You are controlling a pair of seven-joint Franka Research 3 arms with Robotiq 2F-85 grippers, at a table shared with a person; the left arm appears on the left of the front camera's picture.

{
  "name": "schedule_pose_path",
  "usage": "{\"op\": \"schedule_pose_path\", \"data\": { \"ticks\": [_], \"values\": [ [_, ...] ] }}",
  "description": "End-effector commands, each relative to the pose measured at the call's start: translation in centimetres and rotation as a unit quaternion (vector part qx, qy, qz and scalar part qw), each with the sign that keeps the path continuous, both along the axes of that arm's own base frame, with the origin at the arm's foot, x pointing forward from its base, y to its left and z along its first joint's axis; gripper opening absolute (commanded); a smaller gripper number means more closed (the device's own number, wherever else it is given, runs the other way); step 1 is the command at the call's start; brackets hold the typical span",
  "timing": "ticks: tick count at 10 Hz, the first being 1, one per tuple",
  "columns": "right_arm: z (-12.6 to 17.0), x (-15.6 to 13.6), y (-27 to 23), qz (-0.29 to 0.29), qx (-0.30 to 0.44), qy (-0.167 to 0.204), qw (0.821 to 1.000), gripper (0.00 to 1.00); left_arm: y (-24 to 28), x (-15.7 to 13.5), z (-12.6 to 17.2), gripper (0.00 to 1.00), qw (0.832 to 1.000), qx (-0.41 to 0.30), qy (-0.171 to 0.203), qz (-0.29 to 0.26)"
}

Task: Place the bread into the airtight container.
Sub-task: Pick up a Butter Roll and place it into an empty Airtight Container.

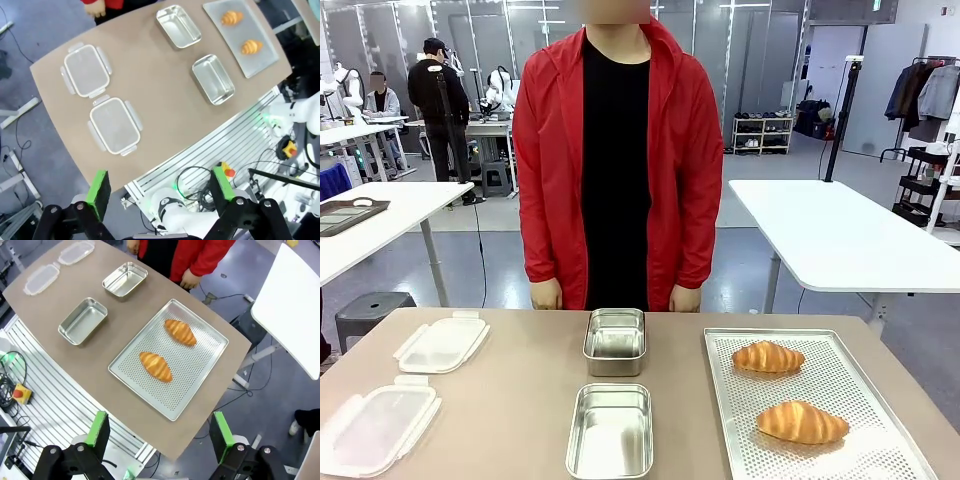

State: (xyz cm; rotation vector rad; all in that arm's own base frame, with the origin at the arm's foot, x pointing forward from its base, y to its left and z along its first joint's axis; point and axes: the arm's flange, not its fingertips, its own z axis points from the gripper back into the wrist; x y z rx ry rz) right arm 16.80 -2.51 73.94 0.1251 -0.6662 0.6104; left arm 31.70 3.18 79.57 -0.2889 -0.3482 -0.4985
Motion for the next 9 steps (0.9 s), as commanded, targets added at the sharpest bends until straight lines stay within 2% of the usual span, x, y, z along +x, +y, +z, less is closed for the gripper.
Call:
{"op": "schedule_pose_path", "data": {
  "ticks": [1, 2, 5, 6, 7, 9],
  "values": [
    [0.0, -0.4, 0.1, 0.003, -0.002, 0.002, 1.0, 1.0, -0.2, -0.8, -0.5, 1.0, 0.999, -0.024, -0.018, -0.015],
    [0.0, -0.4, 0.1, 0.003, -0.002, 0.002, 1.0, 1.0, 0.0, 0.0, 0.0, 1.0, 1.0, 0.0, 0.0, 0.0],
    [0.0, -0.1, 0.1, 0.0, -0.002, 0.0, 1.0, 1.0, 0.0, 0.0, 0.0, 1.0, 1.0, 0.0, 0.0, 0.0],
    [0.0, 0.8, 0.7, 0.083, -0.13, -0.045, 0.987, 1.0, 0.0, 0.0, 0.0, 1.0, 1.0, 0.0, 0.0, 0.0],
    [-0.9, 2.9, 1.9, 0.176, -0.172, -0.037, 0.969, 1.0, 0.0, 0.0, 0.0, 1.0, 1.0, 0.0, 0.0, 0.0],
    [-4.8, 8.4, 5.5, 0.222, -0.164, 0.033, 0.961, 1.0, 0.0, 0.0, 0.0, 1.0, 1.0, 0.0, 0.0, 0.0]
  ]
}}
